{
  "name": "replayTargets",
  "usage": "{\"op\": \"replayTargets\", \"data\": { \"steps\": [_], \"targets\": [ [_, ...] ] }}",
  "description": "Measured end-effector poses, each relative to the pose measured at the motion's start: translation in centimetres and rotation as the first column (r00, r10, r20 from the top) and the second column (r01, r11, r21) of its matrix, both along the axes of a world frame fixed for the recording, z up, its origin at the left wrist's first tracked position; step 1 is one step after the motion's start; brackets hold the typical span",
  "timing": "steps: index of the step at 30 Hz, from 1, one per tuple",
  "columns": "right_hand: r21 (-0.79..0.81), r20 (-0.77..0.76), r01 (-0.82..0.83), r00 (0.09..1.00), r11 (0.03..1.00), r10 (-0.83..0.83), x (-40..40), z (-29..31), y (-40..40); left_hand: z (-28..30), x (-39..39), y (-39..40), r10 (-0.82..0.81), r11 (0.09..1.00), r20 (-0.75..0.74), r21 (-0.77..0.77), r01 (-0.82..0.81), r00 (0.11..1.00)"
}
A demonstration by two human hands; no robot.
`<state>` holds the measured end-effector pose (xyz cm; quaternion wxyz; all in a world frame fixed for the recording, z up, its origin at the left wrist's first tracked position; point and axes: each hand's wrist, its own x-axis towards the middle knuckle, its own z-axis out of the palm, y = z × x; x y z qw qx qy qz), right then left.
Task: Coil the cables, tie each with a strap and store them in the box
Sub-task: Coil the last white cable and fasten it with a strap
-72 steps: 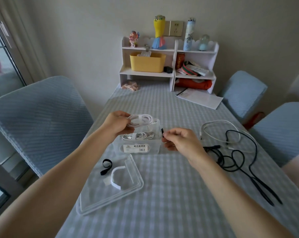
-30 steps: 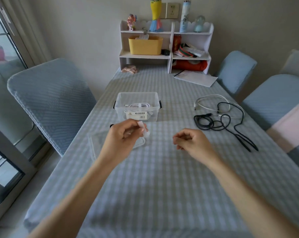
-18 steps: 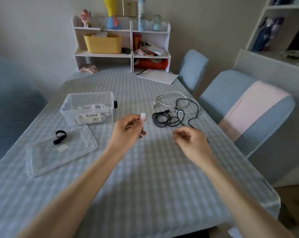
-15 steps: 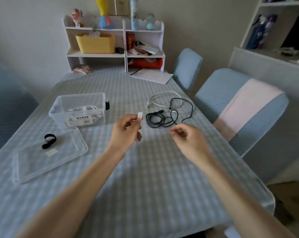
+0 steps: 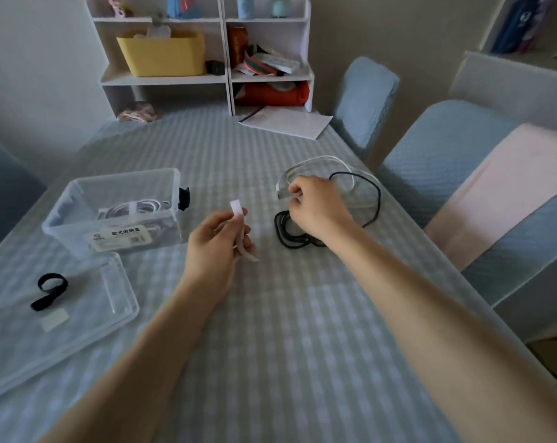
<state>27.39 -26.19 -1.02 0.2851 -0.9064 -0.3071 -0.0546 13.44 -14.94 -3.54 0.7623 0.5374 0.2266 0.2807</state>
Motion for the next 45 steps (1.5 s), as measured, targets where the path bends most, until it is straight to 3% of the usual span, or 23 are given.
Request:
{"op": "replayTargets", "data": {
  "steps": [3, 7, 13, 16, 19, 22, 24, 25, 27, 31, 35, 40, 43, 45],
  "targets": [
    [-0.266, 0.051, 0.117, 0.993, 0.957, -0.107, 2.0, -0.2, 1.8, -0.4, 0.3, 0.0, -0.020, 0.999, 0.014, 0.043, 0.020, 1.000],
    [-0.340, 0.025, 0.190, 0.981, 0.921, -0.193, 3.0, -0.1, 3.5, -0.8, 0.4, 1.0, -0.049, 0.998, 0.022, 0.048, 0.048, 0.999],
    [0.002, 0.061, 0.060, 0.996, 0.998, -0.060, 0.4, 0.5, 1.4, -0.9, 0.2, 1.1, -0.050, 0.999, 0.036, 0.017, 0.049, 0.998],
    [0.124, 0.068, -0.012, 0.998, 0.992, 0.004, -2.2, 0.0, -0.6, -0.8, -0.2, 0.8, -0.036, 0.996, 0.032, 0.086, 0.033, 0.999],
    [0.232, 0.140, -0.078, 0.989, 0.970, 0.046, -5.1, -0.5, -2.6, -0.1, -1.1, 0.5, -0.080, 0.934, 0.056, 0.354, 0.055, 0.995],
    [0.273, 0.200, -0.149, 0.975, 0.951, 0.095, -8.0, -0.6, -4.7, 0.6, -2.0, -0.1, -0.196, 0.763, 0.056, 0.636, 0.116, 0.979],
    [0.309, 0.217, -0.203, 0.966, 0.929, 0.139, -9.8, -0.7, -6.2, 1.0, -3.2, -1.4, -0.231, 0.665, 0.041, 0.736, 0.127, 0.972],
    [0.319, 0.215, -0.224, 0.964, 0.921, 0.159, -10.3, -0.8, -6.8, 1.1, -3.7, -1.8, -0.232, 0.664, 0.047, 0.737, 0.123, 0.972],
    [0.275, 0.184, -0.231, 0.965, 0.933, 0.185, -11.2, -1.2, -7.7, 1.5, -4.8, -2.5, -0.228, 0.746, 0.090, 0.656, 0.114, 0.970],
    [0.161, 0.082, -0.190, 0.980, 0.968, 0.178, -11.3, -2.2, -9.3, 3.2, -7.9, -1.9, -0.210, 0.959, 0.236, 0.239, 0.152, 0.949],
    [0.190, 0.000, -0.130, 0.991, 0.973, 0.132, -12.2, -3.1, -10.4, 2.6, -11.5, -1.5, -0.228, 0.974, 0.239, 0.064, 0.219, 0.944],
    [0.256, -0.095, -0.234, 0.959, 0.938, 0.265, -15.8, -2.3, -9.7, 1.4, -14.2, -1.6, -0.089, 0.965, -0.054, 0.244, 0.100, 0.995],
    [0.241, -0.230, -0.303, 0.905, 0.922, 0.358, -17.5, -1.8, -10.1, 1.1, -15.7, -1.8, -0.070, 0.920, -0.163, 0.370, 0.127, 0.984],
    [0.246, -0.221, -0.285, 0.914, 0.926, 0.340, -18.2, -1.9, -10.2, 0.9, -17.0, -1.6, -0.053, 0.868, -0.236, 0.470, 0.162, 0.970]
  ]
}}
